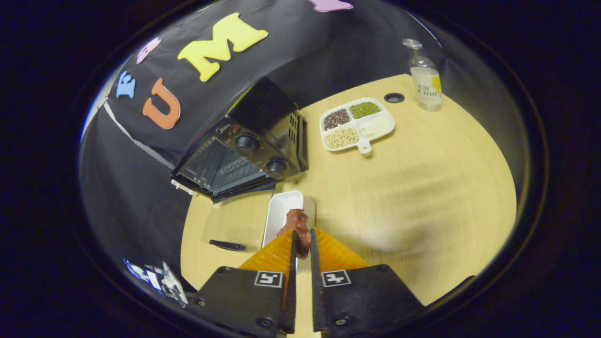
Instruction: Open the toaster oven, put the food inside, and close the toaster oven door.
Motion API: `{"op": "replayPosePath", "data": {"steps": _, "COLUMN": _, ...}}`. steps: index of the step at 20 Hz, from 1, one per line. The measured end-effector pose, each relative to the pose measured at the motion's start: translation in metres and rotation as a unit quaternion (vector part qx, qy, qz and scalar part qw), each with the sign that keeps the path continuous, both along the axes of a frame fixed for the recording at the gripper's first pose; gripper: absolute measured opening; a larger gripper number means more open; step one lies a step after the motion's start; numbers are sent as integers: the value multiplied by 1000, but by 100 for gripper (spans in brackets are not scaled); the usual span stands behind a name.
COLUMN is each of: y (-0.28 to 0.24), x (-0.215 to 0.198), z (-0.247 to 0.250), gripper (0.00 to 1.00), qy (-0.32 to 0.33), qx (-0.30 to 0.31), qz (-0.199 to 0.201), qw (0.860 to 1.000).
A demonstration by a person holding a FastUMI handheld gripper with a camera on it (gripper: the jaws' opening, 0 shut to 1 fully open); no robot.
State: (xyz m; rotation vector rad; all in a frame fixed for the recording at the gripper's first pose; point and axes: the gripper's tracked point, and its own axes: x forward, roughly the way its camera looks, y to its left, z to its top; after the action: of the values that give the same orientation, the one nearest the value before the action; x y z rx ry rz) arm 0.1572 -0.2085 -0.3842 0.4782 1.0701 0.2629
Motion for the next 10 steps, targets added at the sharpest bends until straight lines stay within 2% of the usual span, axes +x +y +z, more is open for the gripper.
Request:
{"op": "replayPosePath", "data": {"steps": 1, "y": 3, "x": -4, "z": 3, "gripper": 12, "qy": -3, "qx": -3, "qz": 5, "qw": 1000}}
{"op": "replayPosePath", "data": {"steps": 3, "y": 7, "x": -15, "z": 20, "gripper": 10, "qy": -20, "qx": -34, "qz": 21, "qw": 999}}
{"op": "replayPosePath", "data": {"steps": 6, "y": 17, "x": -24, "z": 44, "gripper": 9, "qy": -68, "qx": -98, "qz": 55, "qw": 991}}
{"op": "replayPosePath", "data": {"steps": 10, "y": 48, "x": -36, "z": 82, "gripper": 9, "qy": -132, "qx": -147, "qz": 88, "qw": 976}}
